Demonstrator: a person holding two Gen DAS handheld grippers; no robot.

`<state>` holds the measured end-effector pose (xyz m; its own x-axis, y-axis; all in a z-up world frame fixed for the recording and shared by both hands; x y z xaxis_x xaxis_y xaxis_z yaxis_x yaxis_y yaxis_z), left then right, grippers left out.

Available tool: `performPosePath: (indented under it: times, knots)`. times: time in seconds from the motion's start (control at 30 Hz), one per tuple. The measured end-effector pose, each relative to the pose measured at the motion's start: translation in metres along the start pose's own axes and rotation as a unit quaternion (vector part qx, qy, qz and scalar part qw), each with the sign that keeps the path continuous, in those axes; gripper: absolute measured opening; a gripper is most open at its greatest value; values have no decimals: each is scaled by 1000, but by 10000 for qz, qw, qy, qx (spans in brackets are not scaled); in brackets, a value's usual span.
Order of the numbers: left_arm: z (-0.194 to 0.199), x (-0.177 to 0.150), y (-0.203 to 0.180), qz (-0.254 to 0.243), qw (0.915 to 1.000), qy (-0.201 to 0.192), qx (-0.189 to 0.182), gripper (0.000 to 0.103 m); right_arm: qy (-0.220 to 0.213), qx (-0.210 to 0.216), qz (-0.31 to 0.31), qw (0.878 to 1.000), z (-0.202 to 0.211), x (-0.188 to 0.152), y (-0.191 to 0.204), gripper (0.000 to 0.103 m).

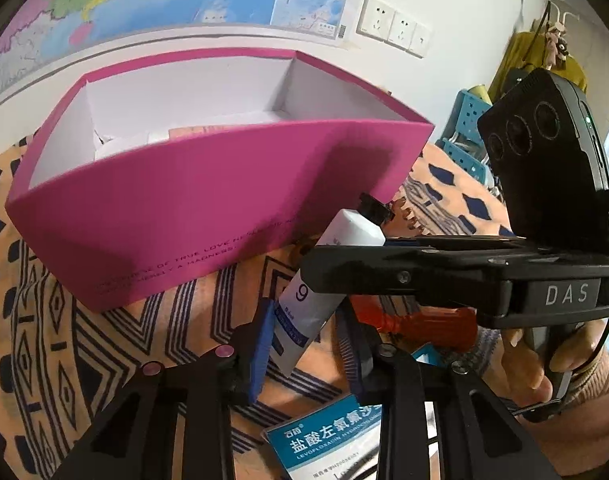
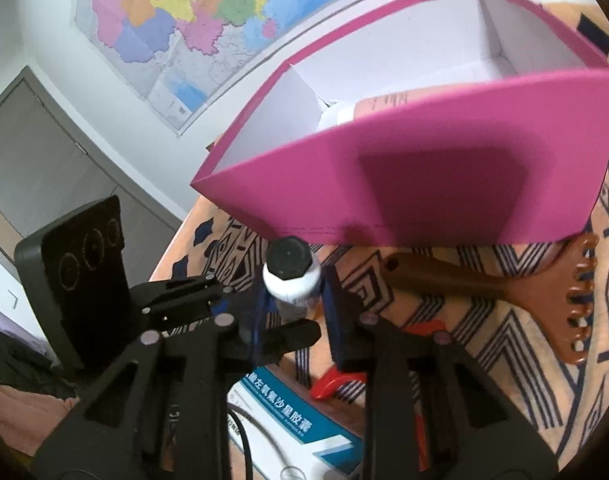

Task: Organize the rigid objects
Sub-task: 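Lower the white bottle into the magenta box and open the right tool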

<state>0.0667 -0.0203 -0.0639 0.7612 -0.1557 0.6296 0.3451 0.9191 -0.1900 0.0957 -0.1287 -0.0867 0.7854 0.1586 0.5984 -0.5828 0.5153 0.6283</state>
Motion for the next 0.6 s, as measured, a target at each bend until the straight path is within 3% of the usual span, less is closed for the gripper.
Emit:
performPosePath:
  times: [0.3, 0.6]
  knots:
    - [26, 27, -21, -191, 9989, -377, -203, 31, -221, -280, 563, 9978, 42, 17, 27, 28]
    - [51, 89, -35, -297, 9952, -831, -428, 31, -737, -493, 1052, 9905, 88, 62, 49, 28]
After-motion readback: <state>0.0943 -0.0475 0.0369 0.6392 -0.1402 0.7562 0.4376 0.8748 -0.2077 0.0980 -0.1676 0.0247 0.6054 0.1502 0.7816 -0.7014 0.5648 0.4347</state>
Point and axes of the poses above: each gripper's, at about its wrist camera, not at the fingertips, and z roughly against the way its jaws point, y to its left, x to its top, the point moved 2 cm from there along -z, roughly the way its jaws point, and after that the axes turned 3 degrees about y, right-handed, at the moved point
